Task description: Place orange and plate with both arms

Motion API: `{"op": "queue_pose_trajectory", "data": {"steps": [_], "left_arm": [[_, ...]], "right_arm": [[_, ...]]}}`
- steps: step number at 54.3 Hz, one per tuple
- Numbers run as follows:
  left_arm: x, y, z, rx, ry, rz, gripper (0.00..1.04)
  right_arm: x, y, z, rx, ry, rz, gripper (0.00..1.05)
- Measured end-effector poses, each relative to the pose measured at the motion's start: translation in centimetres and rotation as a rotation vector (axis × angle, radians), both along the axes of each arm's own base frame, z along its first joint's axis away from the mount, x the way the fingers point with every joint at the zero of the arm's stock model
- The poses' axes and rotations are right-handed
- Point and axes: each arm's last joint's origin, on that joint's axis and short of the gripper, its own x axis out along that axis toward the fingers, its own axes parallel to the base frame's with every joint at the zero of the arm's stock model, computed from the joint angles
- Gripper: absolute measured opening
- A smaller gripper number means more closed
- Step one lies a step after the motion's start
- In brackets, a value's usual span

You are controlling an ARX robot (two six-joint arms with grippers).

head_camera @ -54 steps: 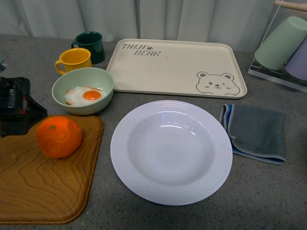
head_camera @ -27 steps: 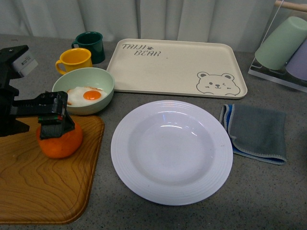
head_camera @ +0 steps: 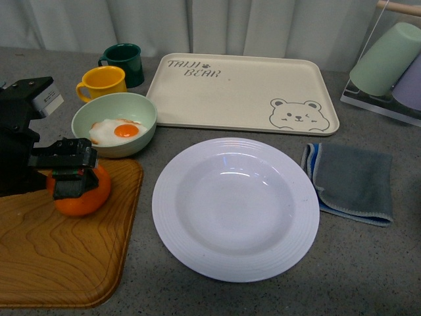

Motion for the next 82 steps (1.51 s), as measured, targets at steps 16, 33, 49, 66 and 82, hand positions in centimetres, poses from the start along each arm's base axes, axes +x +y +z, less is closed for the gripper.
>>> {"op": "queue_pose_trajectory", "data": {"steps": [16,33,49,66,82], "left_arm": [[-0.4,-2.2,2.7,-0.037,-0.071,-0.064,0.47],[0.3,-12.3,3.7,-0.078,-0.116,-0.253,0.47],[1.5,-15.4,0.6,-0.033,-0.063,-0.289,0.45],[1.6,-15.5,-0.4,-0.036,-0.05,-0.294,0.61],[1.5,-15.2,0.0,-0.042,-0.061,-0.289,0.98]], "right_arm": [[0.0,0.0,0.0,0.0,0.0,0.0,0.95],[0.0,0.0,0.0,0.0,0.0,0.0,0.95],[0.0,0.0,0.0,0.0,0.0,0.0,0.95],[0.0,0.0,0.0,0.0,0.0,0.0,0.95],[0.0,0.0,0.0,0.0,0.0,0.0,0.95]]}}
